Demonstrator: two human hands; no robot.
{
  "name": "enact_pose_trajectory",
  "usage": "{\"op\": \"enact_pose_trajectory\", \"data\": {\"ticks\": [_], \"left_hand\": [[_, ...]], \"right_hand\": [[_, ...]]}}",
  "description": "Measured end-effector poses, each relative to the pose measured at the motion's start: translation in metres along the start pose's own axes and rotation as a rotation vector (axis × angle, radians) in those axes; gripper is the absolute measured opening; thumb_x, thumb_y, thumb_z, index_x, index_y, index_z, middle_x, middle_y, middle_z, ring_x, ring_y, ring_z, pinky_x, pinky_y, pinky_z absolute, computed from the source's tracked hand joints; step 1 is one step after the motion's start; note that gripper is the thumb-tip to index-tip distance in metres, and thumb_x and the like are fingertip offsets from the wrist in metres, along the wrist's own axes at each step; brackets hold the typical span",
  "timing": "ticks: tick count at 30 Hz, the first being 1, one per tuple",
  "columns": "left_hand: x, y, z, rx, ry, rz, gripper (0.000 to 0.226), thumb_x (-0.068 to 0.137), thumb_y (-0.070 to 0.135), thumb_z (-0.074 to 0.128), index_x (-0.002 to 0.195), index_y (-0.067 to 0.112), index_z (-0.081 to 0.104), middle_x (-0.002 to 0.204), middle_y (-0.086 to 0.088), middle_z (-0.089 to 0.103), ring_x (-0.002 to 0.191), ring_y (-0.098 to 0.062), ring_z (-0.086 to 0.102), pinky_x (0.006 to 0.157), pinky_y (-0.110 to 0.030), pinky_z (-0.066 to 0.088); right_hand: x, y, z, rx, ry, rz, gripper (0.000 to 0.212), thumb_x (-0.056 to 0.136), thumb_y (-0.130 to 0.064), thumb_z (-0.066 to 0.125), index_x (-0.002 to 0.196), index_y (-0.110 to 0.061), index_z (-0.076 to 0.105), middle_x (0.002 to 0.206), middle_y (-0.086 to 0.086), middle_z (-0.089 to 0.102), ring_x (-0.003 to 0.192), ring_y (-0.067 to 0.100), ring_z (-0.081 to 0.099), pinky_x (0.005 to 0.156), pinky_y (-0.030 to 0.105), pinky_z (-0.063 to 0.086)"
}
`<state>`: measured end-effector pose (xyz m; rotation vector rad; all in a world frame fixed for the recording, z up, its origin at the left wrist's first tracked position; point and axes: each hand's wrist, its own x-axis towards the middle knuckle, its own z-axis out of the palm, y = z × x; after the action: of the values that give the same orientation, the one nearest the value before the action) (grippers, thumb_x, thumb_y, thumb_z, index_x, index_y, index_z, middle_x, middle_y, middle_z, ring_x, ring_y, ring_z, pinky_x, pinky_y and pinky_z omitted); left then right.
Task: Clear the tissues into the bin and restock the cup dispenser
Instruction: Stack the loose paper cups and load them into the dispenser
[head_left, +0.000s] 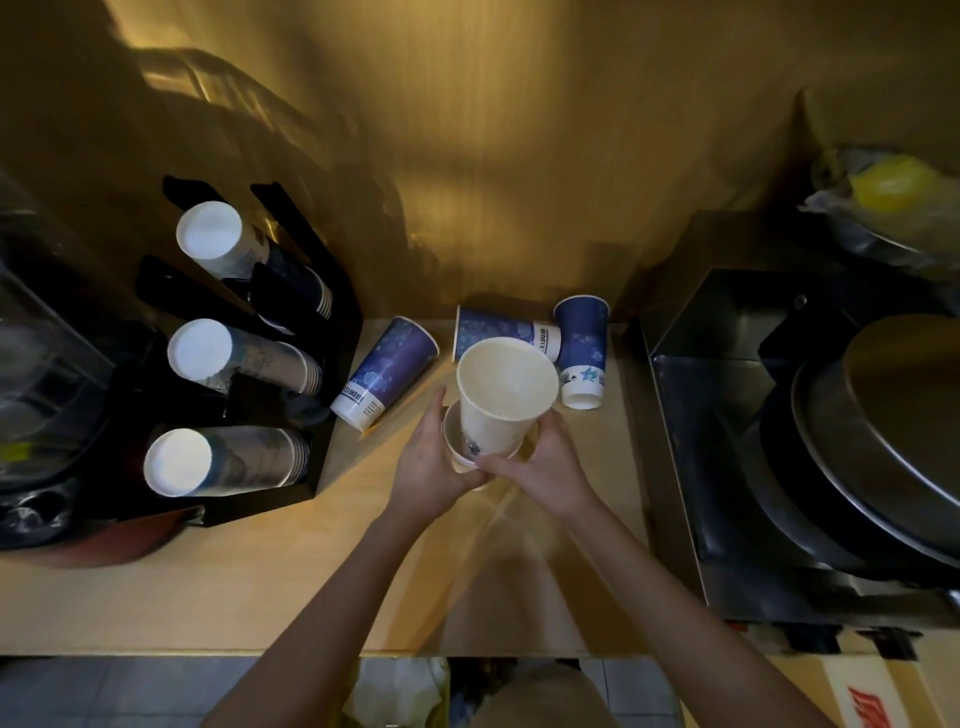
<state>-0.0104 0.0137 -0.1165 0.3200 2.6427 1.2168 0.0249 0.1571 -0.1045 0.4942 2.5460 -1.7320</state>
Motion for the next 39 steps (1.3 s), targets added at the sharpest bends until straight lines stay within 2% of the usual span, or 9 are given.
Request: {"op": "enact_pose_trajectory", "data": {"ticks": [3, 6, 11, 14, 21, 26, 30, 35, 39], "left_hand": [[0.001, -0.003, -0.002, -0.042, 0.004, -0.005, 0.110, 0.052, 0.037, 0.085, 0.141, 0.016, 0.023, 0.145, -0.006, 0.041, 0.130, -0.023, 0.042, 0.102, -0.037, 0.039], [0.003, -0.004, -0.001, -0.068, 0.032, 0.012, 0.099, 0.049, 0.032, 0.087, 0.133, 0.018, 0.036, 0.135, -0.004, 0.051, 0.122, -0.021, 0.049, 0.093, -0.025, 0.036], [0.005, -0.006, 0.001, -0.055, 0.053, 0.022, 0.089, 0.048, 0.027, 0.088, 0.125, 0.017, 0.045, 0.126, -0.004, 0.057, 0.113, -0.022, 0.054, 0.087, -0.026, 0.041], [0.007, -0.002, 0.002, -0.023, 0.052, 0.044, 0.091, 0.049, 0.024, 0.088, 0.127, 0.016, 0.041, 0.126, -0.005, 0.056, 0.112, -0.023, 0.054, 0.088, -0.033, 0.045], [0.025, 0.038, 0.019, 0.069, -0.098, 0.137, 0.105, 0.056, 0.024, 0.085, 0.140, 0.016, 0.022, 0.144, -0.009, 0.040, 0.129, -0.026, 0.040, 0.106, -0.039, 0.036], [0.033, 0.072, 0.052, 0.039, -0.190, 0.227, 0.102, 0.059, 0.032, 0.083, 0.140, 0.020, 0.021, 0.145, -0.005, 0.038, 0.130, -0.021, 0.039, 0.106, -0.035, 0.034], [0.033, 0.088, 0.074, 0.029, -0.259, 0.279, 0.100, 0.062, 0.034, 0.081, 0.140, 0.019, 0.020, 0.146, -0.006, 0.037, 0.131, -0.022, 0.039, 0.105, -0.032, 0.034], [0.029, 0.094, 0.091, 0.016, -0.310, 0.277, 0.095, 0.065, 0.037, 0.078, 0.139, 0.024, 0.020, 0.146, -0.003, 0.037, 0.130, -0.019, 0.039, 0.098, -0.026, 0.032], [0.031, 0.088, 0.092, 0.054, -0.379, 0.295, 0.094, 0.065, 0.039, 0.077, 0.139, 0.023, 0.021, 0.143, -0.005, 0.040, 0.126, -0.021, 0.043, 0.100, -0.035, 0.040]], "right_hand": [[0.000, 0.002, -0.001, -0.037, -0.022, -0.005, 0.101, 0.042, -0.040, 0.084, 0.130, -0.021, 0.038, 0.132, 0.003, 0.049, 0.124, 0.017, 0.045, 0.104, 0.041, 0.042], [-0.002, -0.001, -0.006, -0.034, -0.077, -0.015, 0.110, 0.051, -0.035, 0.087, 0.140, -0.030, 0.023, 0.140, -0.006, 0.041, 0.127, 0.010, 0.039, 0.105, 0.036, 0.039], [-0.004, -0.004, -0.007, -0.395, -0.139, -0.172, 0.096, 0.067, -0.051, 0.072, 0.143, -0.022, 0.021, 0.150, -0.002, 0.030, 0.134, 0.016, 0.033, 0.108, 0.038, 0.037], [-0.006, -0.001, -0.007, -0.484, -0.146, -0.168, 0.087, 0.078, -0.052, 0.061, 0.145, -0.022, 0.014, 0.155, -0.002, 0.022, 0.136, 0.018, 0.031, 0.108, 0.039, 0.037], [0.006, -0.013, -0.051, -0.041, 0.051, 0.065, 0.040, 0.091, -0.027, 0.052, 0.129, -0.013, 0.050, 0.129, 0.009, 0.058, 0.112, 0.017, 0.053, 0.088, 0.024, 0.037], [0.000, 0.004, -0.088, -0.244, 0.169, 0.103, 0.038, 0.093, -0.028, 0.046, 0.131, -0.021, 0.045, 0.128, 0.005, 0.057, 0.114, 0.020, 0.055, 0.095, 0.036, 0.047], [-0.014, 0.016, -0.106, -0.412, 0.240, 0.070, 0.040, 0.094, -0.023, 0.043, 0.133, -0.014, 0.041, 0.134, 0.010, 0.052, 0.119, 0.025, 0.052, 0.101, 0.039, 0.044], [-0.022, 0.024, -0.116, -0.502, 0.270, 0.105, 0.039, 0.095, -0.021, 0.041, 0.133, -0.013, 0.039, 0.134, 0.013, 0.051, 0.118, 0.027, 0.052, 0.099, 0.042, 0.047], [-0.019, 0.024, -0.116, -0.537, 0.274, 0.142, 0.031, 0.094, -0.021, 0.043, 0.123, -0.012, 0.044, 0.122, 0.014, 0.057, 0.108, 0.027, 0.058, 0.090, 0.042, 0.052]]}}
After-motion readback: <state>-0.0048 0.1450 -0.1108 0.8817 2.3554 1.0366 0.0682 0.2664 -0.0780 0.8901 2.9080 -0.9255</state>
